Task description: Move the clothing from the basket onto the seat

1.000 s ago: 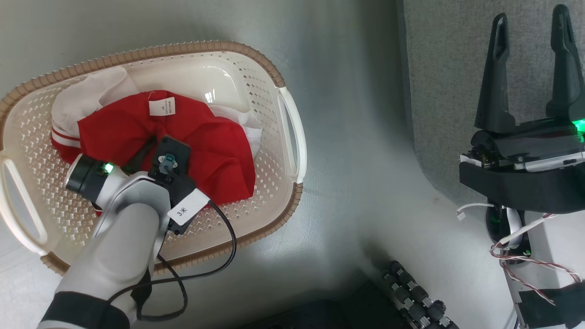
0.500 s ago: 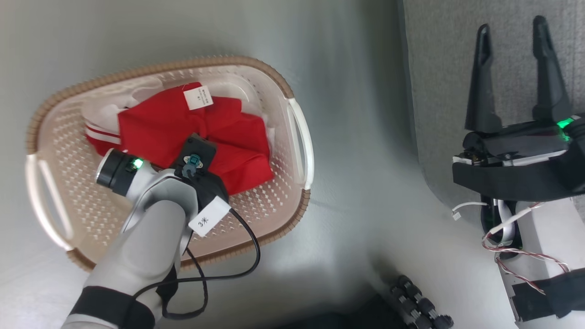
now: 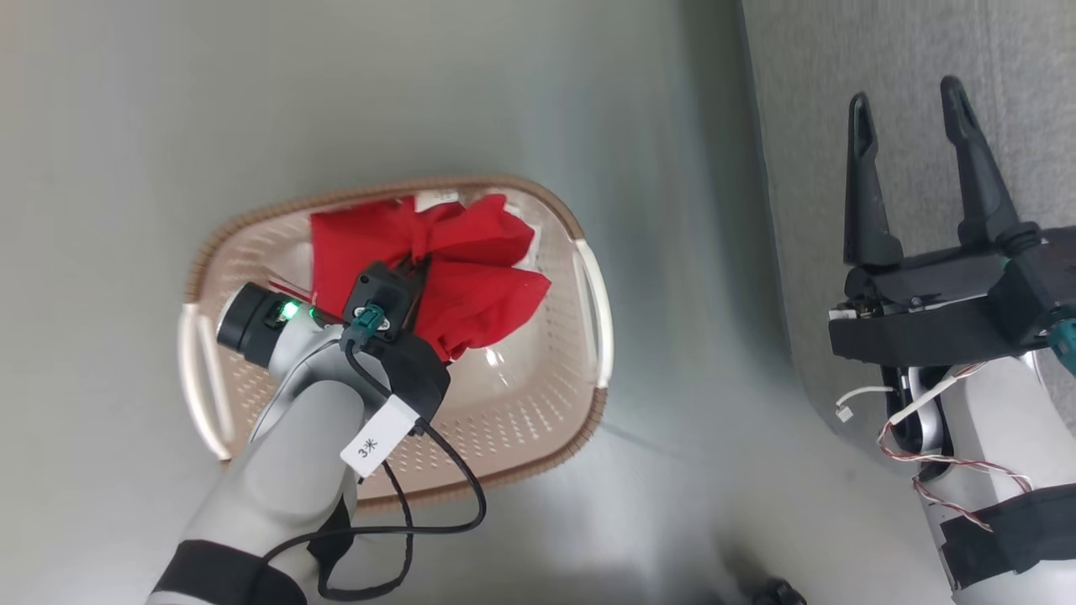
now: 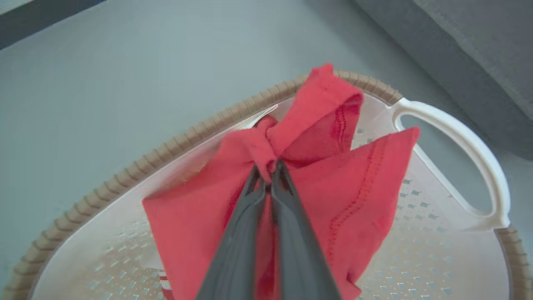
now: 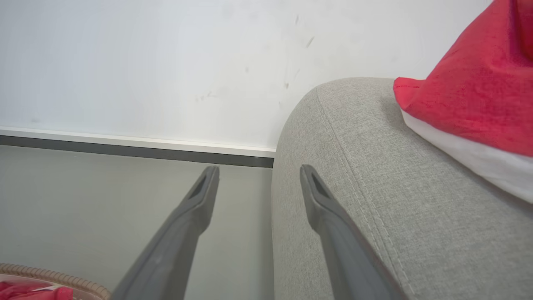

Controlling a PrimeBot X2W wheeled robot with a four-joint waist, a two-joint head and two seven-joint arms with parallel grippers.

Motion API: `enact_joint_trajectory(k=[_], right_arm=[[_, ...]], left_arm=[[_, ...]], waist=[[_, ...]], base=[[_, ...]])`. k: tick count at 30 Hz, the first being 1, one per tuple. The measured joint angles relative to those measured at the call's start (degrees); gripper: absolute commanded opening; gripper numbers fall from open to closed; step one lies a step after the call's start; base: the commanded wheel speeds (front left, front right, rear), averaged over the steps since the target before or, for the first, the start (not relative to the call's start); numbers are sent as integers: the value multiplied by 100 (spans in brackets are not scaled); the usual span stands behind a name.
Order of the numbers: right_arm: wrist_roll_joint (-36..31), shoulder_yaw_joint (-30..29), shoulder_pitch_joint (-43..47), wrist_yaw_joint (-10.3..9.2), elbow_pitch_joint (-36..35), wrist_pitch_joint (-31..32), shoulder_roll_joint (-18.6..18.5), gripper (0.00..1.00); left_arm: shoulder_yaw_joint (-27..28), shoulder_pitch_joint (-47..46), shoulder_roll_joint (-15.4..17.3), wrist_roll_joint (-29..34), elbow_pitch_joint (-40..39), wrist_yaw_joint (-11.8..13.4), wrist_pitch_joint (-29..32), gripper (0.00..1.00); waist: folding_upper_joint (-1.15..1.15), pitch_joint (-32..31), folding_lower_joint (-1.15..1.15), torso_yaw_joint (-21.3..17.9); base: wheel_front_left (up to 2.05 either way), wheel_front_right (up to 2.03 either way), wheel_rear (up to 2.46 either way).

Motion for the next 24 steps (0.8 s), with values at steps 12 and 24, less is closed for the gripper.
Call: enact_joint_trajectory(k=[12,24], right_arm=[[10,-49,240,115,625,1,-30,100],[130,77,230,357,1389,1,133,100]], left_arm=[[-125,119,-29,-292,-560,-290,-100,0],[-176,207,-37,-666,-1071,-453,-100,0]], waist=[[-1,-989,0,447],[0,-2050,-1,650]], base=[[0,0,0],[0,0,0]])
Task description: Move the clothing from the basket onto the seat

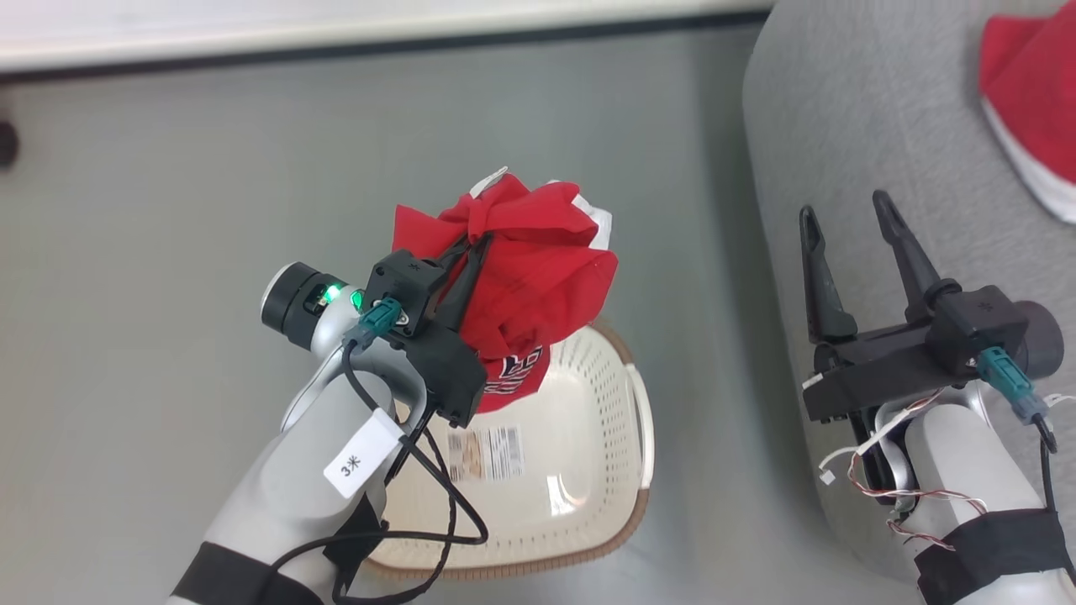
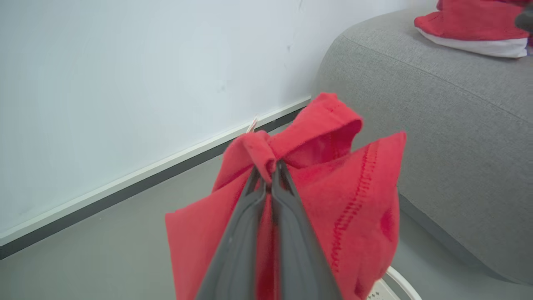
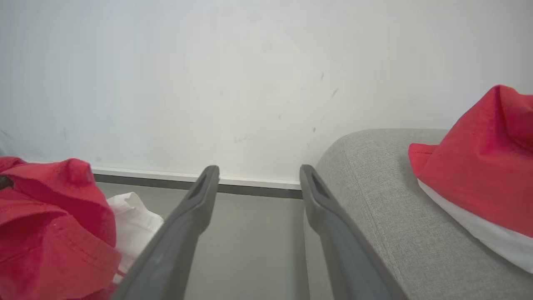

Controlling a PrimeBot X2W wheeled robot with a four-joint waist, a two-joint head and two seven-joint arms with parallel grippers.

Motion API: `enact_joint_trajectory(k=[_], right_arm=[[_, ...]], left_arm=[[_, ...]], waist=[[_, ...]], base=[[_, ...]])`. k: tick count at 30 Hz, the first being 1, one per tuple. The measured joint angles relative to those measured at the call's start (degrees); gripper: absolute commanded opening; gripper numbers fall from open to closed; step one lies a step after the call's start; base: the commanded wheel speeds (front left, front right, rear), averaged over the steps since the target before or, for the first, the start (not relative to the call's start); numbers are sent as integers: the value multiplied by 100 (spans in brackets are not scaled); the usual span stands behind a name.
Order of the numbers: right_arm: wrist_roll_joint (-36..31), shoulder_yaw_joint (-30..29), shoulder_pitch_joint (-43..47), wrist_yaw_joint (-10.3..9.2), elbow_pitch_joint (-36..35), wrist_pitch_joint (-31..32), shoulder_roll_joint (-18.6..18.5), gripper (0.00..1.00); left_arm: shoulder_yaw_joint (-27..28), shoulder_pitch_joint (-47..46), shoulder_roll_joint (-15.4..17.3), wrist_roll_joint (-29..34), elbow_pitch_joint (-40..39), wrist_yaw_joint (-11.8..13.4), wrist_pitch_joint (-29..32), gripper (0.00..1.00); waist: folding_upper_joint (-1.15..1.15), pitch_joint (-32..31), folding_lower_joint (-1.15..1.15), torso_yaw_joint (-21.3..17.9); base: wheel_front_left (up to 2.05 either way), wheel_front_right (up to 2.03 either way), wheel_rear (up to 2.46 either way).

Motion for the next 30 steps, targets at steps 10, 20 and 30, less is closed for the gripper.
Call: enact_joint_trajectory(k=[10,20,30], right_arm=[[0,131,42,226,547,2,-13,100],[-19,539,229,466,1069,41,105,100],[-20,1059,433,645,1492,41,332,100]], left_arm=[[-65,-51,-7,-216,-129,-49,-1,0],[-263,-70,-11,-557,-129,-92,8,0],[-519,45,-15,-803,38,-99,188,0]], waist=[[1,-869,0,-13],[0,-1730,0,9],[0,-2498,0,68]], base=[[0,0,0],[0,0,0],[0,0,0]])
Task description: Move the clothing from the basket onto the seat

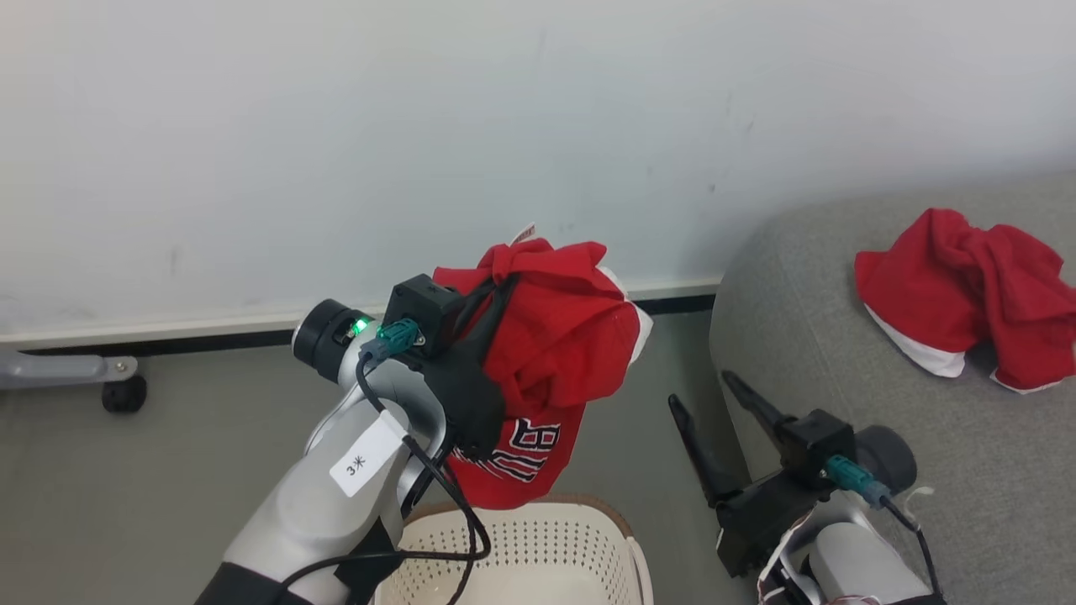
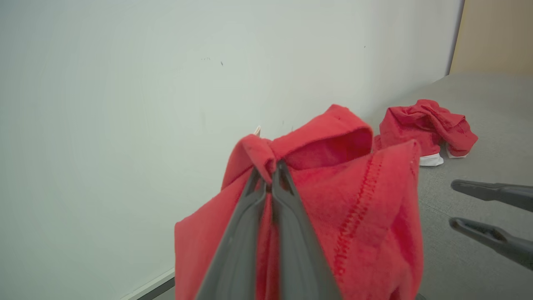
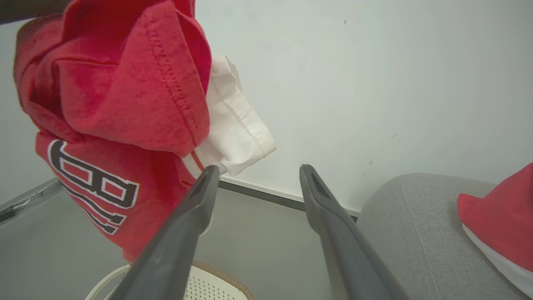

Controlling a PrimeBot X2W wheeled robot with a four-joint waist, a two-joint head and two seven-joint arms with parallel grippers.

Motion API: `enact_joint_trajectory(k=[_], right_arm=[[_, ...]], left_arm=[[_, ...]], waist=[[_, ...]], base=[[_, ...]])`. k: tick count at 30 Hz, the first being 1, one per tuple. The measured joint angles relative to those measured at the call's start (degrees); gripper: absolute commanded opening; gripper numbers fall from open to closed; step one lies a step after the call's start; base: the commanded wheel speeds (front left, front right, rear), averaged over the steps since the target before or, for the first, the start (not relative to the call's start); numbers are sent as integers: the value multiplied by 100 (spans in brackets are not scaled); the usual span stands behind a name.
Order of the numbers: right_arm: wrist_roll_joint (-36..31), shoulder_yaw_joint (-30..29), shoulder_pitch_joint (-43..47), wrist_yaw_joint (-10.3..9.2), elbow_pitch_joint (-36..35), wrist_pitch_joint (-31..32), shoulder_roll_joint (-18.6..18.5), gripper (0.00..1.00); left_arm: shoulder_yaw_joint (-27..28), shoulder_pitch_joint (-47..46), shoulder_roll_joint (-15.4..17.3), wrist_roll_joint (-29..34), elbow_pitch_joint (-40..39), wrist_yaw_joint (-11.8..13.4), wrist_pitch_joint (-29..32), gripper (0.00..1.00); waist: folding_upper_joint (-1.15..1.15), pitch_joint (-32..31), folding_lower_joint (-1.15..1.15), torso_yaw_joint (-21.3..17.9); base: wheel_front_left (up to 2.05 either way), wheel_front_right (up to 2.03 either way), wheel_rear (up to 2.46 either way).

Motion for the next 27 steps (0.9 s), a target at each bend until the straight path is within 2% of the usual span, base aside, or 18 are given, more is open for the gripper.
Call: enact_joint_trajectory(k=[11,27], right_arm=[[1,753,146,57,135,0,140,100],[320,1471,-4,57,392,1,169,100]], left_arm=[[-166,283,0,-238,-182,-1,323,0],[-277,407,3,-296,-614,8,578,0]], waist=[[0,-782,0,128],[1,-842,1,323]], base=[[0,0,0],[0,0,0]])
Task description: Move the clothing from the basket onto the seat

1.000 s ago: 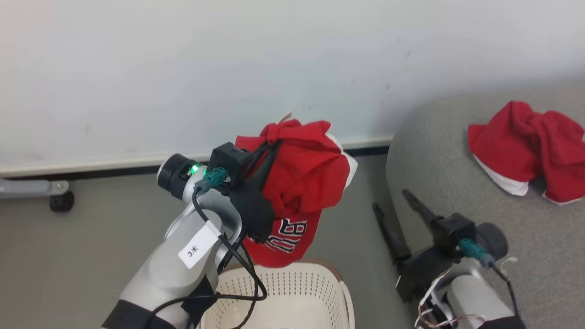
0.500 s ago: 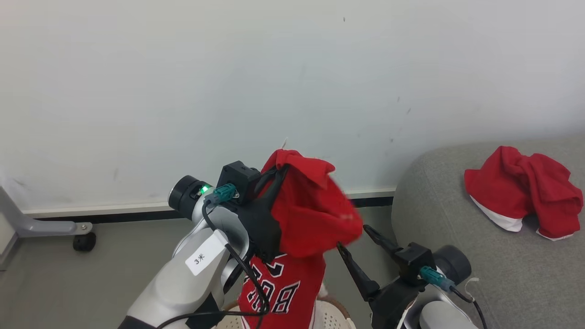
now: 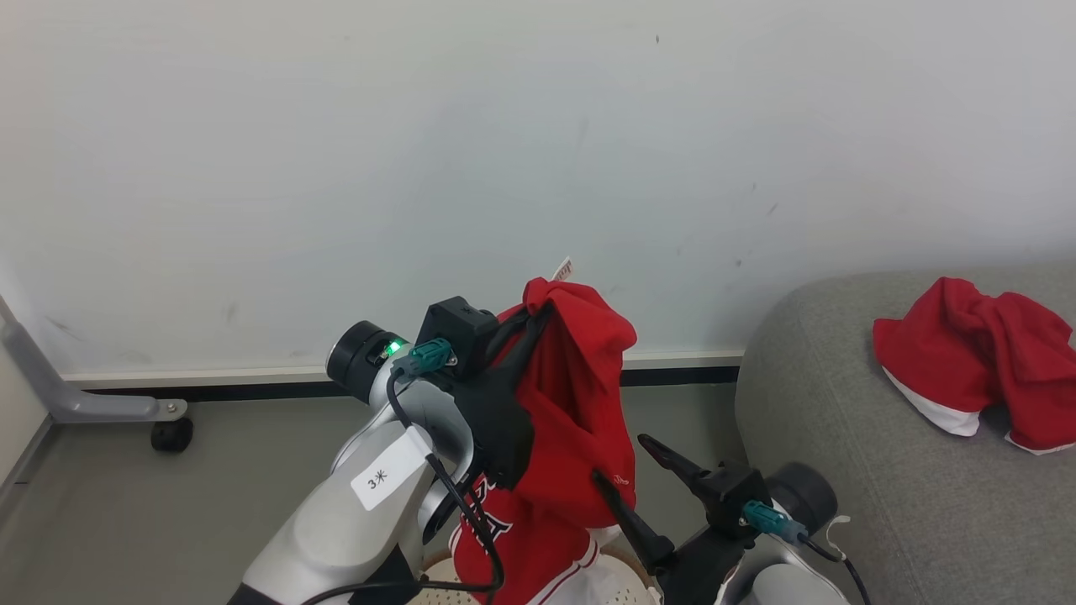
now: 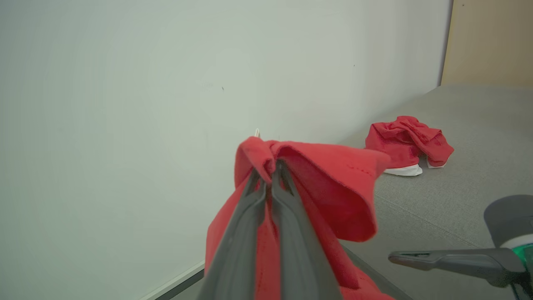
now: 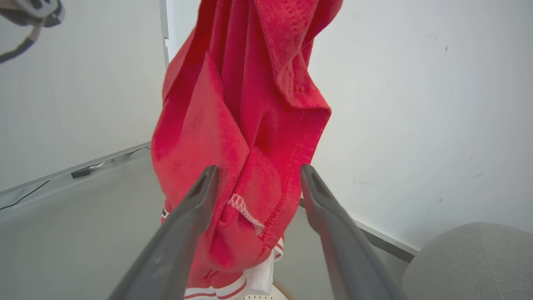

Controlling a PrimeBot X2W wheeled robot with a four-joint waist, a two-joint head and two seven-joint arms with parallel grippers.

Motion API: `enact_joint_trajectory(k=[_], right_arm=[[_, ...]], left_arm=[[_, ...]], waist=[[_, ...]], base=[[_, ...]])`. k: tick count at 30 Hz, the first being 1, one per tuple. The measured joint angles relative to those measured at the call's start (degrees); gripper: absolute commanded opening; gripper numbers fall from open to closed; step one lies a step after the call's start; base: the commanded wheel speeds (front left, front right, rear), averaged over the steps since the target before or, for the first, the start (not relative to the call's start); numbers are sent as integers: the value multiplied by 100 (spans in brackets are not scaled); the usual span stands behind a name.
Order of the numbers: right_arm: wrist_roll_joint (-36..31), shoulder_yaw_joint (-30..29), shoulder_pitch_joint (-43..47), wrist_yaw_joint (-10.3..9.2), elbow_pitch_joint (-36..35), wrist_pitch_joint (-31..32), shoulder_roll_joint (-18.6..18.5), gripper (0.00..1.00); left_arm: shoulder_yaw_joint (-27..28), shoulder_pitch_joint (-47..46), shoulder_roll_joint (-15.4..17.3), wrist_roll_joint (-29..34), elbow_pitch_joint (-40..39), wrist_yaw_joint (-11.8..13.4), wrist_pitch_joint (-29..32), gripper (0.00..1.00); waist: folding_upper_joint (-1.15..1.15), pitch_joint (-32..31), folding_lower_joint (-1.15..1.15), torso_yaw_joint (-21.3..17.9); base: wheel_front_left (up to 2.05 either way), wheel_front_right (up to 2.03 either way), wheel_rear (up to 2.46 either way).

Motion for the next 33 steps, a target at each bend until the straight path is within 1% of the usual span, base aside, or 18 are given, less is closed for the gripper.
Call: enact_joint_trajectory(k=[6,8,15,22,23,24,25,26,33], right_arm=[[182,325,-16,1,133,0,-41,100],[240,411,-24,1,198,0,-42,100],[409,704,-152,5,628,0,-30,100],[546,805,-703,5,1100,0,11,100],[553,842,-776,5,1125,0,18,99],[568,878,-841,5,1146,0,29,48],[606,915,-897,5,1168,0,38,33],[637,944,-936,5,1179,0,47,0],[846,1205,-1006,5,1196,0,63,0]], left_arm=[[-3,-9,1,-2,-159,10,67,0],[-14,-12,1,-13,-211,51,102,0],[-145,-36,5,-159,-388,76,187,0],[-348,-130,5,-244,-627,109,259,0],[-368,-133,5,-261,-638,109,260,0],[-371,-133,3,-267,-636,110,267,0],[-376,-134,5,-270,-634,111,290,0],[-370,-133,5,-280,-625,129,301,0],[-288,-46,60,-298,-521,202,301,0]], waist=[[0,18,0,34],[0,23,0,41],[0,52,0,86],[0,110,0,219],[0,120,0,240],[0,129,0,261],[0,138,0,279],[0,143,0,297],[0,122,0,285]], base=[[0,0,0],[0,0,0],[0,0,0],[0,0,0],[0,0,0],[0,0,0],[0,0,0],[0,0,0],[0,0,0]])
